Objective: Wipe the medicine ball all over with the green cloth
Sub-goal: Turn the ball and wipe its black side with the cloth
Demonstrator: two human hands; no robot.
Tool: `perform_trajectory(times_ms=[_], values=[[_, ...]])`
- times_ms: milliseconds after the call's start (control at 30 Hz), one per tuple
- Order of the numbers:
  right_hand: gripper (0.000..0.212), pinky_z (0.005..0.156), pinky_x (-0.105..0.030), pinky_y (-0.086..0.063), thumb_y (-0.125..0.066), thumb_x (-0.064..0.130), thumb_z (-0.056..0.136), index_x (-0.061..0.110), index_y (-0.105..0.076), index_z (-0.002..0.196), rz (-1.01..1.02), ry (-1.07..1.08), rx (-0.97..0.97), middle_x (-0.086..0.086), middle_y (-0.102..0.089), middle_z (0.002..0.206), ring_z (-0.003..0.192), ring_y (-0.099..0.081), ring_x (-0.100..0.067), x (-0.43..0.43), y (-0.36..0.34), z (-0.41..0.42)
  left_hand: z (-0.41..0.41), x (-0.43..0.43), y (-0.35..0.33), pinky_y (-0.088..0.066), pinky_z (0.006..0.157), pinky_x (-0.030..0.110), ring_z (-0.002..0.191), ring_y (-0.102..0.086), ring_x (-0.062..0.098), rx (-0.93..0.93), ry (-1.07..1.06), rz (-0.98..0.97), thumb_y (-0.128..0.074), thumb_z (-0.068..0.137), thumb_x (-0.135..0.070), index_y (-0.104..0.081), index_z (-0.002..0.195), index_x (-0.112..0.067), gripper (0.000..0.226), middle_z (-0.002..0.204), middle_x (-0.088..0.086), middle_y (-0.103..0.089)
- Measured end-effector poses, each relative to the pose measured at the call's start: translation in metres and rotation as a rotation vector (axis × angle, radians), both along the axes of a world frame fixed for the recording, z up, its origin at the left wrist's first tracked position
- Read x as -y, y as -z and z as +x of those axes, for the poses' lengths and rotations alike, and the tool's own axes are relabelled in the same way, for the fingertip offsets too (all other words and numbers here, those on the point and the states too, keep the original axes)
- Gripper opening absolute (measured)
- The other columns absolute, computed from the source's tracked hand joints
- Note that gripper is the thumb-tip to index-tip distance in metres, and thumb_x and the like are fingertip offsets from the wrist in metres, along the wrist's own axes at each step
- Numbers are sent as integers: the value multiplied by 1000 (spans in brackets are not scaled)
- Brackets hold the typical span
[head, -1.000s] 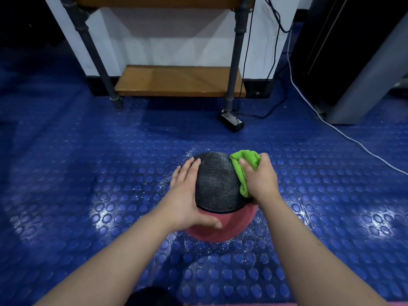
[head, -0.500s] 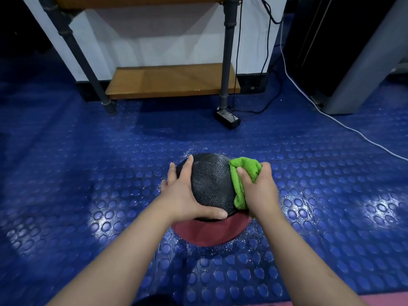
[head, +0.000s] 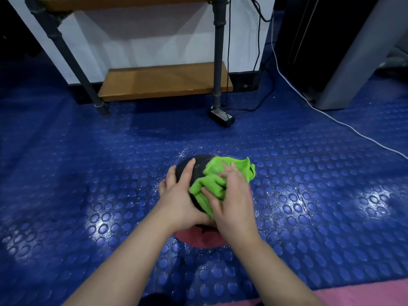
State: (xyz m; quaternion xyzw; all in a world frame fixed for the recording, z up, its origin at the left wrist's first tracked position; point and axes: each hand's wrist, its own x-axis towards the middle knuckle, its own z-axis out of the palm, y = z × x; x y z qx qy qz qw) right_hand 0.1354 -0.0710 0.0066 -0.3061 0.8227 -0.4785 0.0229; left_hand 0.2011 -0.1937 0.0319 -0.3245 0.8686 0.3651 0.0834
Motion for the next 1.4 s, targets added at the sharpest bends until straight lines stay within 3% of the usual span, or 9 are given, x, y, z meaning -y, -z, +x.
perform_trajectory(times_ms=[167, 400, 467, 667, 900, 1033, 1167, 1267, 1400], values=[[33, 87, -39, -43, -62, 43, 87, 17, -47, 102, 113, 28, -3, 1, -58, 104, 101, -51, -20, 18, -16, -30, 3, -3, -2, -17, 120, 46, 150, 9, 28, -24, 34, 0, -96, 35, -53, 7, 147, -58, 153, 160, -11, 20], [32, 52, -24, -30, -58, 41, 92, 16, -39, 94, 206, 36, 205, 6, -51, 77, 69, -47, -8, 30, -29, -62, 4, 1, -2, -19, 120, 48, 150, 9, 27, -9, 56, -14, -95, 34, -56, 11, 144, -62, 152, 160, -13, 20], [31, 51, -22, -29, -57, 41, 93, 15, -39, 95, 215, 23, 219, 6, -50, 76, 67, -45, -4, 32, -30, -65, 4, 3, -3, -19, 120, 48, 150, 9, 27, -4, 53, -8, -95, 34, -56, 11, 143, -62, 153, 160, -13, 21], [34, 61, -33, -35, -56, 42, 93, 12, -43, 101, 232, 77, 320, 4, -52, 79, 78, -52, -20, 37, -30, -74, 4, 3, -4, -20, 120, 52, 150, 11, 27, 12, 50, 9, -95, 35, -56, 12, 142, -63, 152, 159, -14, 22], [34, 67, -32, -33, -54, 44, 94, 14, -41, 102, 291, 126, 434, -4, -52, 95, 86, -49, -24, 37, -23, -93, 10, 5, -1, -19, 120, 55, 150, 13, 25, 3, 80, 4, -94, 34, -58, 13, 141, -65, 152, 159, -14, 24], [47, 57, -30, -31, -53, 46, 94, 9, -45, 122, 285, 143, 443, -6, -54, 103, 90, -48, -23, 38, -16, -98, 14, 11, 1, -18, 120, 55, 151, 13, 21, -25, 97, 20, -95, 33, -57, 11, 139, -68, 151, 159, -16, 23], [58, 75, -30, -33, -53, 46, 95, 9, -38, 138, 260, 165, 456, -8, -54, 123, 99, -46, -23, 39, -10, -99, 14, 23, 1, -20, 121, 50, 151, 7, 18, -45, 136, 42, -97, 33, -55, 8, 138, -69, 149, 159, -18, 19], [53, 74, -30, -32, -52, 44, 95, 9, -41, 133, 238, 176, 465, -5, -53, 114, 96, -46, -22, 37, -8, -101, 12, 31, 1, -21, 121, 52, 152, 4, 20, -42, 167, 58, -96, 31, -57, 7, 137, -71, 148, 159, -19, 18], [34, 54, -31, -30, -50, 46, 95, 13, -42, 101, 248, 183, 449, 1, -49, 83, 80, -49, -23, 32, -6, -98, 5, 31, -1, -21, 120, 54, 151, 7, 21, -16, 175, 70, -95, 31, -59, 7, 136, -71, 147, 158, -21, 18]])
